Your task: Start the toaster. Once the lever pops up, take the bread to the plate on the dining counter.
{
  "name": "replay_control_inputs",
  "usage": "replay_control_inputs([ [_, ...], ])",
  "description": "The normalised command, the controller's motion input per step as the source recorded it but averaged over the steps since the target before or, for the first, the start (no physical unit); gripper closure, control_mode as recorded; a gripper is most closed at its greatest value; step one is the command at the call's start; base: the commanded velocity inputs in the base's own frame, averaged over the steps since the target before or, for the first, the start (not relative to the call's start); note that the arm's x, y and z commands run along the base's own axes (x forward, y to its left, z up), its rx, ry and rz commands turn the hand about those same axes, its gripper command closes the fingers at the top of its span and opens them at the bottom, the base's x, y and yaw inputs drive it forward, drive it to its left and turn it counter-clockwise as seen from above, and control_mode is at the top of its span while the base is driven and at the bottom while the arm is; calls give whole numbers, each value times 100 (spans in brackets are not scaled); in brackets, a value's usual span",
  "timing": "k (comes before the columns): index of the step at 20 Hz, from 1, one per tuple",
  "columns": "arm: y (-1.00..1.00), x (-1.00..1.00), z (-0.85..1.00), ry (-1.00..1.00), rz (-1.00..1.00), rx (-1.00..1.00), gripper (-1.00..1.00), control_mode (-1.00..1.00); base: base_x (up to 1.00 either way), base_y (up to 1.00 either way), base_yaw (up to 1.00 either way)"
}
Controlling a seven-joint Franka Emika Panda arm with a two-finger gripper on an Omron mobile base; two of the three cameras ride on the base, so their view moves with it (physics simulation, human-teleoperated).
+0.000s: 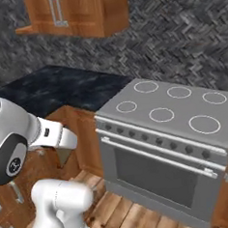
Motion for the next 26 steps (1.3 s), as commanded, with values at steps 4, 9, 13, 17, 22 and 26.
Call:
replay_control_inputs([
  [4, 0, 0, 0, 0, 0, 0, 100, 100, 0, 5, 99],
  [9, 0, 0, 0, 0, 0, 0, 100, 100, -6, 0, 100],
  [13, 0, 0, 0, 0, 0, 0, 100, 100, -8, 0, 100],
  [17, 0, 0, 0, 0, 0, 0, 100, 100, -4, 24, 94],
  [22, 0, 0, 0, 0, 0, 0, 100, 100, 19, 95, 31],
  [26, 0, 0, 0, 0, 0, 0, 100, 100, 37, 100, -5],
])
